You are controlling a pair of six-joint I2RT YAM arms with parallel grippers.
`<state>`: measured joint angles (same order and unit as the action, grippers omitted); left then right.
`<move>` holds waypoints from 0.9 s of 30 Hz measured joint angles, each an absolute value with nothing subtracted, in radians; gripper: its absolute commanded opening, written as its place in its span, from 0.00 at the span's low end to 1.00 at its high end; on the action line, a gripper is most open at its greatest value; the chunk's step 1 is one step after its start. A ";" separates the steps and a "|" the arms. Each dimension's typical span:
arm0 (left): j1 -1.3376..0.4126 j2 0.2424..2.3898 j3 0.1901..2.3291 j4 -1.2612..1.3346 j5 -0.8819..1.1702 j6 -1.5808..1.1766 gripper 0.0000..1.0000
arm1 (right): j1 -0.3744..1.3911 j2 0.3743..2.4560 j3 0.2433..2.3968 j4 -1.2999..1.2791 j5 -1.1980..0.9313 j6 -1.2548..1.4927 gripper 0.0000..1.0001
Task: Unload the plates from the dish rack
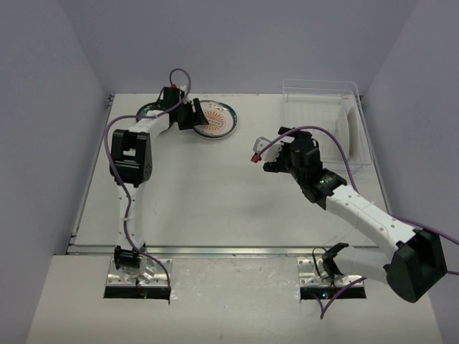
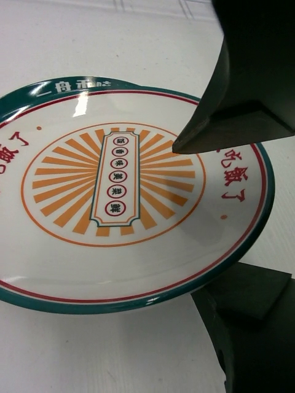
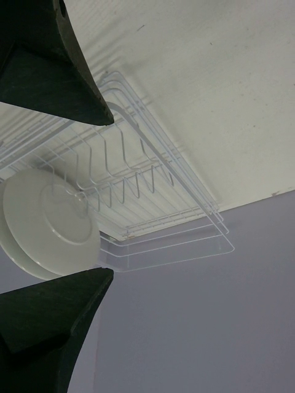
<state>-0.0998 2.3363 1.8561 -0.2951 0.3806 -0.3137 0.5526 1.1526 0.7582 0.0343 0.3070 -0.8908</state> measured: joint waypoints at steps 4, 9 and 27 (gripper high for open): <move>-0.126 2.336 1.856 -0.301 0.342 -0.281 0.73 | 0.553 1.151 0.758 0.031 0.307 -0.890 0.99; -0.143 2.333 1.862 -0.316 0.300 -0.240 0.79 | 0.553 1.138 0.754 0.026 0.307 -0.890 0.99; -0.173 2.251 1.878 -0.442 0.058 -0.110 0.83 | 0.553 1.135 0.754 0.025 0.307 -0.882 0.99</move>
<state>-0.1728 2.2505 1.8779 -0.4421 0.0577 -0.1098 0.5526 1.1347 0.7540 0.0246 0.3073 -0.8821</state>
